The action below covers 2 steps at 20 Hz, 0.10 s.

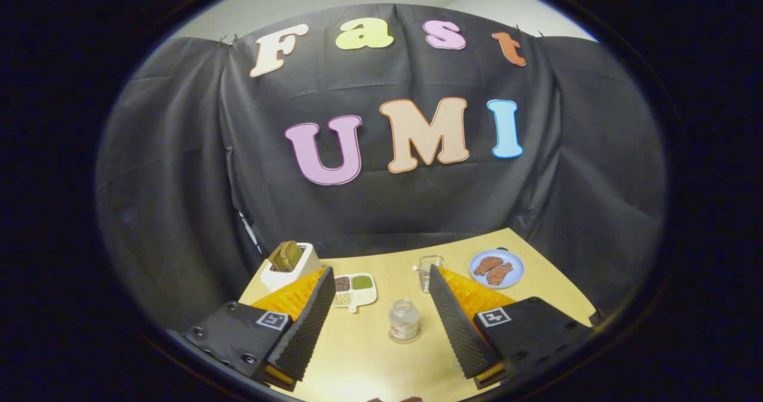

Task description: Take the bottle from table, then pour the juice into the cup, finally place the bottle on the coaster

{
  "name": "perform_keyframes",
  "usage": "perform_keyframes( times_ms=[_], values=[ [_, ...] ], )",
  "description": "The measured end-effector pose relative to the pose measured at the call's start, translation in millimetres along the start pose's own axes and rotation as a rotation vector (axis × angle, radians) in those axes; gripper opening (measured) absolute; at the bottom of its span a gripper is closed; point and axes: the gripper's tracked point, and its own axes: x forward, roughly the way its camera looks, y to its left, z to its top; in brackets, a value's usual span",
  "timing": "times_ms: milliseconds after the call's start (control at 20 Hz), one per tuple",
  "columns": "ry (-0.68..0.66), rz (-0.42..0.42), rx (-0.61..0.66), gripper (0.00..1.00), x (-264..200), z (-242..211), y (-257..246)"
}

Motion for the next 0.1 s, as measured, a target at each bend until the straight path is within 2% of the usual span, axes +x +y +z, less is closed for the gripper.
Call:
perform_keyframes(
  times_ms=[100],
  values=[
    [-0.004, 0.002, 0.014, 0.98, -0.4, 0.4, 0.7]
  ],
)
